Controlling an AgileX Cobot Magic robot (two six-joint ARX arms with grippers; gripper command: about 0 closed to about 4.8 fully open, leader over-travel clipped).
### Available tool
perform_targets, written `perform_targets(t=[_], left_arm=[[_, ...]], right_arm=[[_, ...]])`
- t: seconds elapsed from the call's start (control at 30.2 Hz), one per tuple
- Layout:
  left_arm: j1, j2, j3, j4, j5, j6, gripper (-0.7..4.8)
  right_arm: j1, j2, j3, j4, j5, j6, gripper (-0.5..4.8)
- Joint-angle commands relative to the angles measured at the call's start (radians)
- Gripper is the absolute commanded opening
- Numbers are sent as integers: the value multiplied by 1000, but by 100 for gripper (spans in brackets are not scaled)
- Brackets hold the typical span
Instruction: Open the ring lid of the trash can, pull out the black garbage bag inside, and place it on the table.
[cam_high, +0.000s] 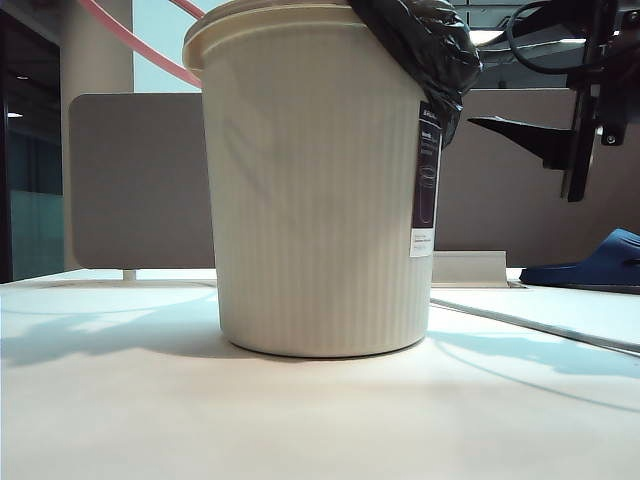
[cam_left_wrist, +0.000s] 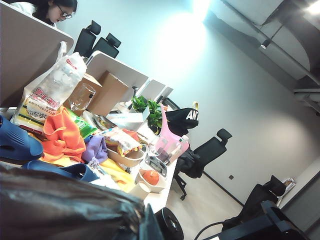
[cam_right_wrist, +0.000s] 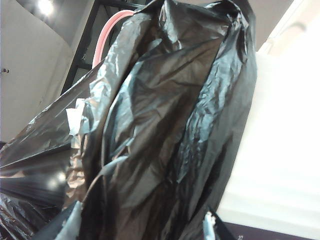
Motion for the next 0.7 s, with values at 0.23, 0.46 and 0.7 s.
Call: perform_targets(t=[0.23,0.46,0.7], left_arm=[[-2,-5,8,21,8,8,-6],[-2,-5,8,21,8,8,-6],[-2,-5,8,21,8,8,-6]], right_arm=[[23,37,3,23,31,-6,306],[58,65,4,43,82,-6,306],[61,66,15,43,91,-9,306]])
